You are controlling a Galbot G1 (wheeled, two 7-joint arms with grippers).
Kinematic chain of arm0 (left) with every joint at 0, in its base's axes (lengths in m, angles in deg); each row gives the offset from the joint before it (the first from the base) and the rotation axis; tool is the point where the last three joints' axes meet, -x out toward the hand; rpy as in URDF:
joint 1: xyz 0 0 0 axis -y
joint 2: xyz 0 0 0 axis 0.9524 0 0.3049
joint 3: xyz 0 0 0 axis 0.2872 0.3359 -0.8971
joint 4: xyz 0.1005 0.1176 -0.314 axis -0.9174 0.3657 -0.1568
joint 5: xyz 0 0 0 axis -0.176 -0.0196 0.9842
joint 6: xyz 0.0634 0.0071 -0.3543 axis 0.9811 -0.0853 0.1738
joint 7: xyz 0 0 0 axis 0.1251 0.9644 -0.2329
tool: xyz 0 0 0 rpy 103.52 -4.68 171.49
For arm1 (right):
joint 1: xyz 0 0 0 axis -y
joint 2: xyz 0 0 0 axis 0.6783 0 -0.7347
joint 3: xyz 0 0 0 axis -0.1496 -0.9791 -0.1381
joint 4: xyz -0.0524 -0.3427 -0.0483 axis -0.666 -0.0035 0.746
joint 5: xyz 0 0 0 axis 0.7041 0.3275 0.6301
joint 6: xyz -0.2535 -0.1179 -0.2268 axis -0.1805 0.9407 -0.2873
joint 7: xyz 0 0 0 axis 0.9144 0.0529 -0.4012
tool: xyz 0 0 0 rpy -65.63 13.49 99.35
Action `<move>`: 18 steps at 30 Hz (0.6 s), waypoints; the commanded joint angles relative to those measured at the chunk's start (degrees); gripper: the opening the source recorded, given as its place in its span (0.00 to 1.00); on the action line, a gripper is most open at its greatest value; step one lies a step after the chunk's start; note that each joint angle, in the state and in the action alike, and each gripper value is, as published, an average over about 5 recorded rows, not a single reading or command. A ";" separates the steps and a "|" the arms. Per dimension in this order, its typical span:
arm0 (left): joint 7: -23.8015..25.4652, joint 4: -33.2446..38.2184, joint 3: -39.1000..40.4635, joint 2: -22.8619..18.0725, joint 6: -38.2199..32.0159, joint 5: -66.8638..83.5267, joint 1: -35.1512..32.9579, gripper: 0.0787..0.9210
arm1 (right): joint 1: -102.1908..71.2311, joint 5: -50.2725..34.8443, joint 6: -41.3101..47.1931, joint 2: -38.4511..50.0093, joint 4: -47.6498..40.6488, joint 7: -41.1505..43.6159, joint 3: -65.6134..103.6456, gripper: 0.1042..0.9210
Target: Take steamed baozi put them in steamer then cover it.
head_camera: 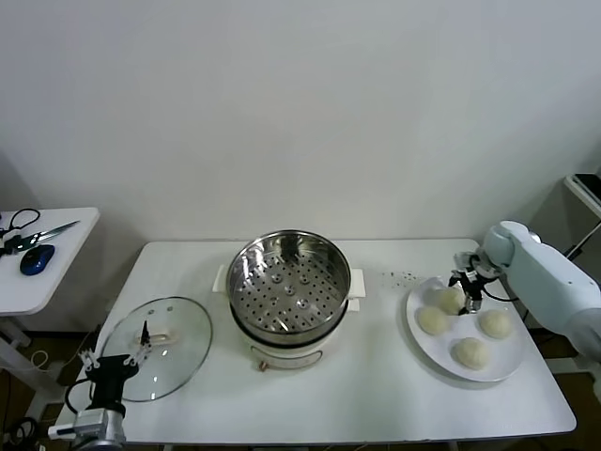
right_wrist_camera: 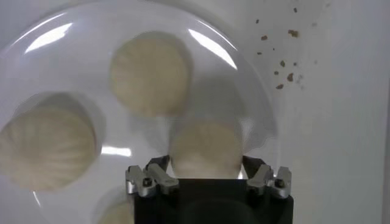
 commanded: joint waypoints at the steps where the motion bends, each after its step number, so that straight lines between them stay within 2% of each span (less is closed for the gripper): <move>1: 0.08 0.14 -0.18 -0.02 0.08 0.05 0.02 0.88 | 0.26 0.84 -0.63 -1.09 -1.41 0.35 0.68 0.71; 8: 0.03 -0.12 -0.43 -0.03 -0.01 0.19 -0.11 0.88 | 1.94 -0.82 -1.89 0.36 1.56 0.99 0.25 0.67; 18: 0.16 0.02 -0.53 0.29 -0.02 0.58 -0.61 0.88 | 22.86 -12.85 -5.86 3.80 17.26 4.81 -21.34 0.67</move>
